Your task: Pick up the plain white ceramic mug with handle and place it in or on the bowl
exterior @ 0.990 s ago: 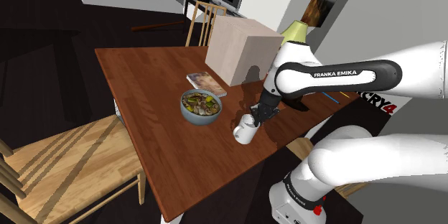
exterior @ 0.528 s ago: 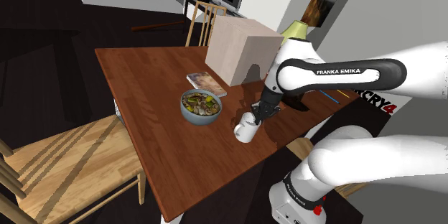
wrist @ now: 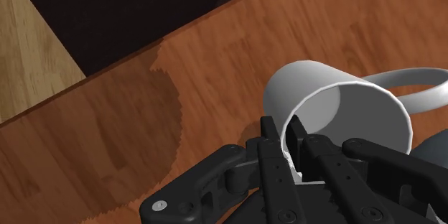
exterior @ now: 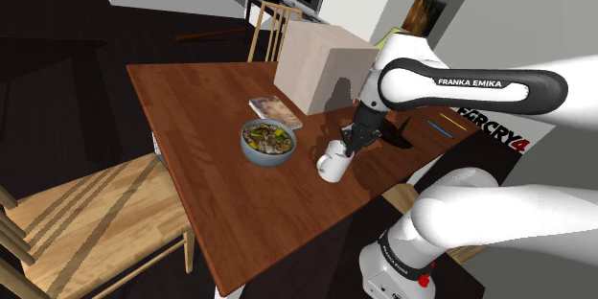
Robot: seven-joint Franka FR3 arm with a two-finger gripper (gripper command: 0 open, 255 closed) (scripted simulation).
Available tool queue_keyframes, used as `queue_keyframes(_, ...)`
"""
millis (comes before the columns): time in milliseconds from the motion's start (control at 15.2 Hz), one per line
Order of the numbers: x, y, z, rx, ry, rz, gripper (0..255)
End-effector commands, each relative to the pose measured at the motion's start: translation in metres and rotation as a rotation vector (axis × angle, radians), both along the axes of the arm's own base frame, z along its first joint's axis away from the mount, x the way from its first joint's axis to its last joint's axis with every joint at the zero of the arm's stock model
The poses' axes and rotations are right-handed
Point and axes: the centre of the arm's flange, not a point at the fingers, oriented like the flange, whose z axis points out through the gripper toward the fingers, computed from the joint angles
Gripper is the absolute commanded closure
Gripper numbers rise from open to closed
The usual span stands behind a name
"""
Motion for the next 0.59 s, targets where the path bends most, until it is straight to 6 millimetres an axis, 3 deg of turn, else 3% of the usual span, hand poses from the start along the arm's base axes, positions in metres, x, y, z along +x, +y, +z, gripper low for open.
queue_keyframes(0,-0.001,0.001,0.011,0.000,0.000,0.000,255)
queue_keyframes(528,-0.001,0.001,0.053,0.000,0.000,0.000,255)
